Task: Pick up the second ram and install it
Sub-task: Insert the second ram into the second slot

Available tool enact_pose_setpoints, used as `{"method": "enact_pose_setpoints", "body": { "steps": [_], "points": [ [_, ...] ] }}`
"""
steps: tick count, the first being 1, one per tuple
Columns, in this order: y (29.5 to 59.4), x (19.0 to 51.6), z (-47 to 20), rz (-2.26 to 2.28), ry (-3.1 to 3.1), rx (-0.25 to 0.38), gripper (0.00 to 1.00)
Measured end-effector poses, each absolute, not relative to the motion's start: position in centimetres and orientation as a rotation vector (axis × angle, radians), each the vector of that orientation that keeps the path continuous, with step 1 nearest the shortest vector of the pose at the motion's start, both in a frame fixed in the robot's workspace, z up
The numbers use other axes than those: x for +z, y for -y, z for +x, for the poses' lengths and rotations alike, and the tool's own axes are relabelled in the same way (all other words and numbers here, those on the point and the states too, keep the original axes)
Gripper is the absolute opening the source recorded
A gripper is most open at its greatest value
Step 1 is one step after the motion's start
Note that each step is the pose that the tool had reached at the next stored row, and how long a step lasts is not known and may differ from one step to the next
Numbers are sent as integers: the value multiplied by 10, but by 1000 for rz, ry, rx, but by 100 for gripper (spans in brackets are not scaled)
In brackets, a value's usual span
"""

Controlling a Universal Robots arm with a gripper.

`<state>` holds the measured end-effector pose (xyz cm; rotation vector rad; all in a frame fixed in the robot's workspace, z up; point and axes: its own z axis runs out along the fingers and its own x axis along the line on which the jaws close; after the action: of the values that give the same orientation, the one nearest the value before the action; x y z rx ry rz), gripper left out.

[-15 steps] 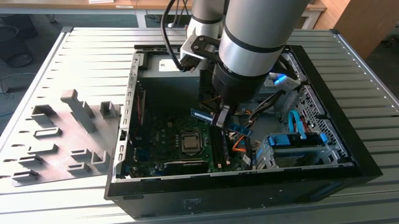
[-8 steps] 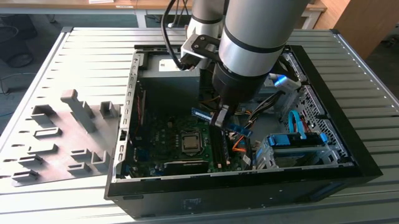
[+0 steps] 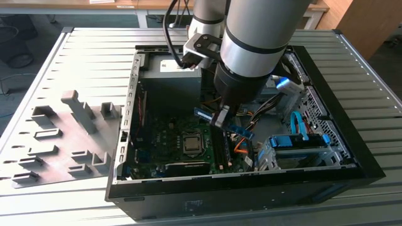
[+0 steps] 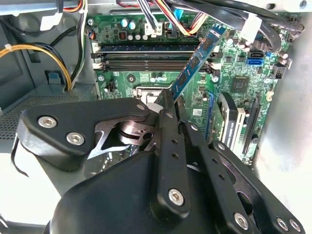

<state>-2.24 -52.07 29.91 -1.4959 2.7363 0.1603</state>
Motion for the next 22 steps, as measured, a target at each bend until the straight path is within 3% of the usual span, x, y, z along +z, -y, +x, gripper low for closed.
{"method": "enact_pose_setpoints", "body": {
  "steps": [22],
  "points": [
    [521,298,-22,-1142,-2889,154,14]
  ]
}}
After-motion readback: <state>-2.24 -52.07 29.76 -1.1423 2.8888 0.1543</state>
